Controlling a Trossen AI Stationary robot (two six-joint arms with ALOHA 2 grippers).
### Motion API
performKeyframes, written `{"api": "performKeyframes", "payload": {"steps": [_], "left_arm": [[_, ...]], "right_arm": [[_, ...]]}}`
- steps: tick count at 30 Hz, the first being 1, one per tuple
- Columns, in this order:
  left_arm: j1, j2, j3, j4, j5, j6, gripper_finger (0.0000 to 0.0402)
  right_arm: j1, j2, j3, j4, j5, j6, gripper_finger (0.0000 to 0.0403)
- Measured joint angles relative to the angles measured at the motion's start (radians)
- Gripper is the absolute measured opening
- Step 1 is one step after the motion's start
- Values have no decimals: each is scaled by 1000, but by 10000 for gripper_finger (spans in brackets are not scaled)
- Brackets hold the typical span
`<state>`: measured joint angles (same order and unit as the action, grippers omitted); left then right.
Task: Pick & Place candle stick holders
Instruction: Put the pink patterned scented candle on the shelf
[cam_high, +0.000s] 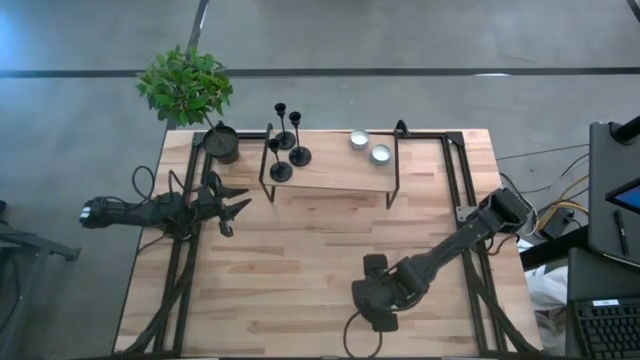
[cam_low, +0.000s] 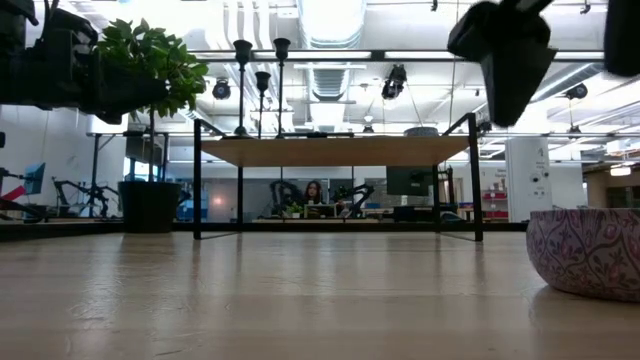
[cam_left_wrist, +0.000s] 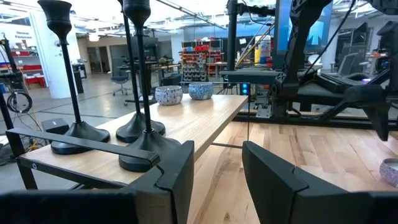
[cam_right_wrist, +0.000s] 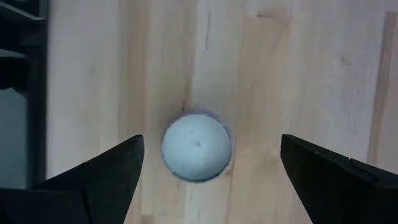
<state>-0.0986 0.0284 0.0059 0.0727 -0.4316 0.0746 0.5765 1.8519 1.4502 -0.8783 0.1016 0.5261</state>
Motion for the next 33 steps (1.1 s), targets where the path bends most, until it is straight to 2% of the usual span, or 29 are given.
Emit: {"api": "performKeyframes", "payload": {"steps": [15,24,33], "left_arm": [[0,4,0,-1,0,0,142],[0,4,0,-2,0,0,142],[0,4,0,-2,0,0,142]], "right_arm": [[0,97,-9,26,-30,48,368],[5,92,-71,83,-79,101,368],[16,89,-123,172,-82,113,368]]}}
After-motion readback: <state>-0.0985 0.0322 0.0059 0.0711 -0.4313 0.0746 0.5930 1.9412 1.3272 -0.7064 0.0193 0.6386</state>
